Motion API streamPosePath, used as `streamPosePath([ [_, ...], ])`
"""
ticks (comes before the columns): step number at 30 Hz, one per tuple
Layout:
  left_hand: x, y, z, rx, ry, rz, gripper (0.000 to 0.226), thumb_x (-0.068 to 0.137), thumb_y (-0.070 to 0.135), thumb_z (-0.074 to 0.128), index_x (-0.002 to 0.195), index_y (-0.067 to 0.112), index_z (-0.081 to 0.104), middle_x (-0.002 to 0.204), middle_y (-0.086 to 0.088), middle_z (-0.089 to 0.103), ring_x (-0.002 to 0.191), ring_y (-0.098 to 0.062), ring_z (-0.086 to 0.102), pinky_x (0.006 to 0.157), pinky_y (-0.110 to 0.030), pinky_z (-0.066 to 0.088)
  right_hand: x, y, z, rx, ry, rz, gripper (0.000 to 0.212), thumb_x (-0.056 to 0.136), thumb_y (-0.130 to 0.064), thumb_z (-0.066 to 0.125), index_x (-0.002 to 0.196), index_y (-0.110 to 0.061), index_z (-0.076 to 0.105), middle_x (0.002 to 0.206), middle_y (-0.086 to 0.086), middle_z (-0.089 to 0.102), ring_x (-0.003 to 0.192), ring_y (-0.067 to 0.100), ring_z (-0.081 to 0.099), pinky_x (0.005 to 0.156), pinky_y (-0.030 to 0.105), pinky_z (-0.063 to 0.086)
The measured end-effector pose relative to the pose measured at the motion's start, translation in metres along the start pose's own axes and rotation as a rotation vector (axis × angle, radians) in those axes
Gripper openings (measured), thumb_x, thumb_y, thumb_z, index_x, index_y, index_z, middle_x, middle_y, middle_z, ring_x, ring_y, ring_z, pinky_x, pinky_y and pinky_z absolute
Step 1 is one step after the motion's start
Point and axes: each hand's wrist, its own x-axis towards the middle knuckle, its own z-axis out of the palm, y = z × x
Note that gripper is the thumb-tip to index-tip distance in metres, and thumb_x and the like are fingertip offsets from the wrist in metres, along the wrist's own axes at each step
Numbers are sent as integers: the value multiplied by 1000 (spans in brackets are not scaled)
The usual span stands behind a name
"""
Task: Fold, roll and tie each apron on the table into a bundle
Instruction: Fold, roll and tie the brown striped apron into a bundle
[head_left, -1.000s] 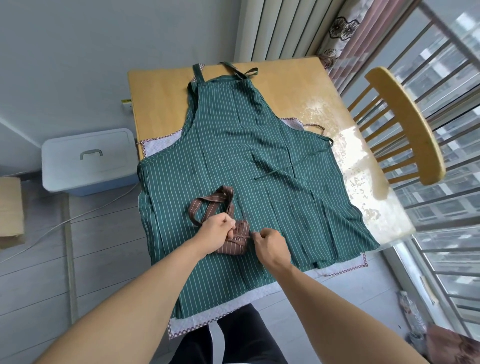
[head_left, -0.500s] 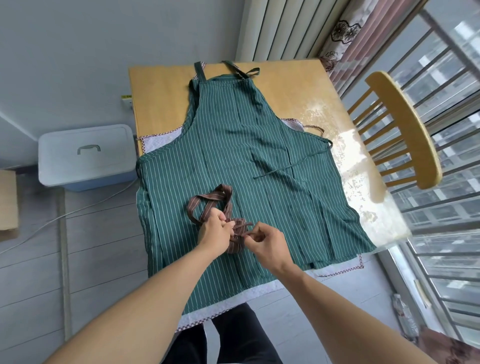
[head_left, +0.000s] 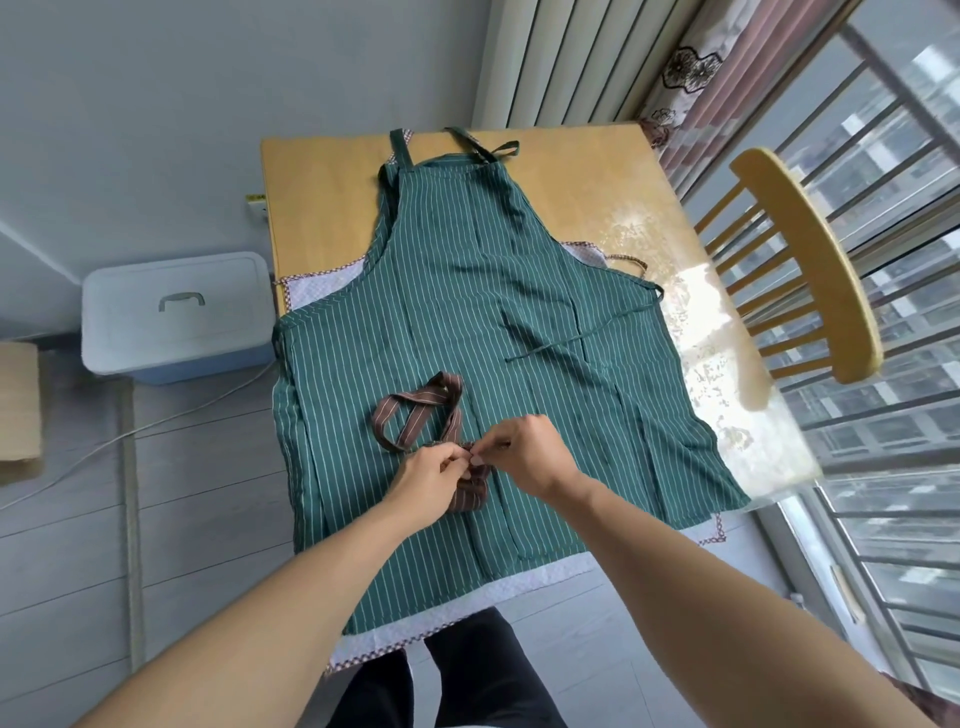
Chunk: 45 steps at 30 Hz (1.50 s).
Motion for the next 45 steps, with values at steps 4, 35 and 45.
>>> streamPosePath([
  [4, 1, -3, 2, 43, 18, 36, 10, 91, 36, 68, 99, 31, 68, 90, 7, 62, 84, -17, 59, 71, -32, 46, 13, -10, -5, 43, -71, 19, 10, 80, -19, 86, 84, -20, 78, 75, -13, 74, 64, -6, 65, 66, 16, 55],
  [35, 5, 0, -4, -92, 40, 1, 14, 102, 26, 58, 90, 19, 64, 86, 6, 73, 83, -9, 70, 72, -31, 55, -26, 28, 17, -266, 24, -214, 26, 97, -32, 67, 120, -19, 71, 112, -6, 70, 104, 9, 60, 99, 24, 49],
  [45, 5, 0, -13, -104, -4, -22, 13, 101, 26, 60, 94, 18, 68, 88, -2, 75, 88, -19, 70, 83, -39, 54, -16, 17, 30, -40, 26, -80, 18, 90, -31, 76, 105, -23, 70, 97, -11, 69, 84, 5, 63, 78, 21, 54],
])
